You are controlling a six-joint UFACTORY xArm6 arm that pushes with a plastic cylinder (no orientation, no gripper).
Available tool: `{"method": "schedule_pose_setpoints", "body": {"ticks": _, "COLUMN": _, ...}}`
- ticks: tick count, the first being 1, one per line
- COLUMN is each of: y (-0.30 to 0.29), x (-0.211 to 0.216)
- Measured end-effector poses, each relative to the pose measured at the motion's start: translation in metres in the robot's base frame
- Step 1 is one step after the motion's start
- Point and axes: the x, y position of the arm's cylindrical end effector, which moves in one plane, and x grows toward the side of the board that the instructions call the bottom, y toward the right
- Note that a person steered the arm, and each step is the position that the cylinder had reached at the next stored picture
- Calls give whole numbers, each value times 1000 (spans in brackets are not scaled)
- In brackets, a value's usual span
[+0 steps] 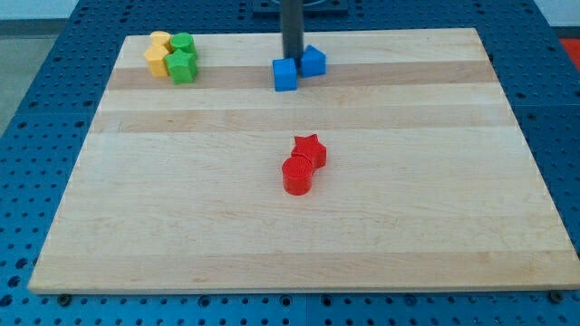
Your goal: Point your arm at blue cube
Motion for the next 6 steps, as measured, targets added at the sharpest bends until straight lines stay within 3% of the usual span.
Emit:
{"method": "schedule_pose_setpoints", "body": {"ticks": 2, "y": 87, "x": 9}}
{"method": "schedule_pose_setpoints", "body": {"ticks": 3, "y": 77, "x": 0}}
{"method": "schedule_pose_setpoints", "body": {"ticks": 6, "y": -59, "x": -20}}
